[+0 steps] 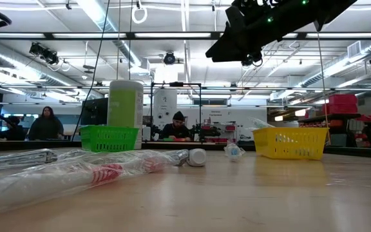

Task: Pick & Place Travel size toiletries
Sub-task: Put the right toothpaste into the blue bin, then put the blue toothbrush into the yellow bin

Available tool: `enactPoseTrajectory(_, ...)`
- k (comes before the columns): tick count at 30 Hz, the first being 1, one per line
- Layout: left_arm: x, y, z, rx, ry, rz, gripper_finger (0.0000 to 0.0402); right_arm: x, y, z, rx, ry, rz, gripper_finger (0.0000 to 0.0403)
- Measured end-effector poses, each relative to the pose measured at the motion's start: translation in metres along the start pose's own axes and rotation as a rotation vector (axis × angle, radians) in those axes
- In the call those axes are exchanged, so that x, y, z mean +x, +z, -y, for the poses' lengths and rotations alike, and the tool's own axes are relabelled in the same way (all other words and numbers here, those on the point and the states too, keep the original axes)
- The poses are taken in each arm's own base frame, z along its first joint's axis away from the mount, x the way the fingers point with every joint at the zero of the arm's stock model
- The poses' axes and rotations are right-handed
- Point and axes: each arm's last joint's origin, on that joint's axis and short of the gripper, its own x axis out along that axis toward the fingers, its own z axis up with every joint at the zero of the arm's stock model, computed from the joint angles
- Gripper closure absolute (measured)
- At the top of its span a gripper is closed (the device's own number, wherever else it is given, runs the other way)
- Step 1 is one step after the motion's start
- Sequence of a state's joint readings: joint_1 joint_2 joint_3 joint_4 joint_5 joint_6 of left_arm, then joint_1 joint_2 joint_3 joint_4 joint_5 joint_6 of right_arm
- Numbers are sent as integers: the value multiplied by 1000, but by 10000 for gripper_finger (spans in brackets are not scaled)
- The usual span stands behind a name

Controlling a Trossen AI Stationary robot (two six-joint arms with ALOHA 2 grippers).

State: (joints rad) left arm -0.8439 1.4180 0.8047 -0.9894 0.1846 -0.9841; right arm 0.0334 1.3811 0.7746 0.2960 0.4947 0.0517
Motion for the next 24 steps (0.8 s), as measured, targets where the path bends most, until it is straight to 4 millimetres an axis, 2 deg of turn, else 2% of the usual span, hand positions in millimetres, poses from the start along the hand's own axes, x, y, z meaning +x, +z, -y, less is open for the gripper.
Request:
enactPoseTrajectory(6,-8,1,-1,-26,-98,-83,246,0,0,0,0,0,0,212)
enactPoseTrajectory(11,-34,8,8,68,-85,59,237,0,0,0,0,0,0,221)
enactPoseTrajectory(15,-66,13,14,126,47,284,242,0,0,0,3,0,0,228)
enactPoseTrajectory(18,-90,20,17,100,169,539,248,0,0,0,23,0,0,226)
enactPoseTrajectory(21,-109,27,18,1,294,837,251,0,0,0,29,2,-1,215)
enactPoseTrajectory(24,-123,39,17,-168,313,1071,250,0,-1,0,27,16,-7,202)
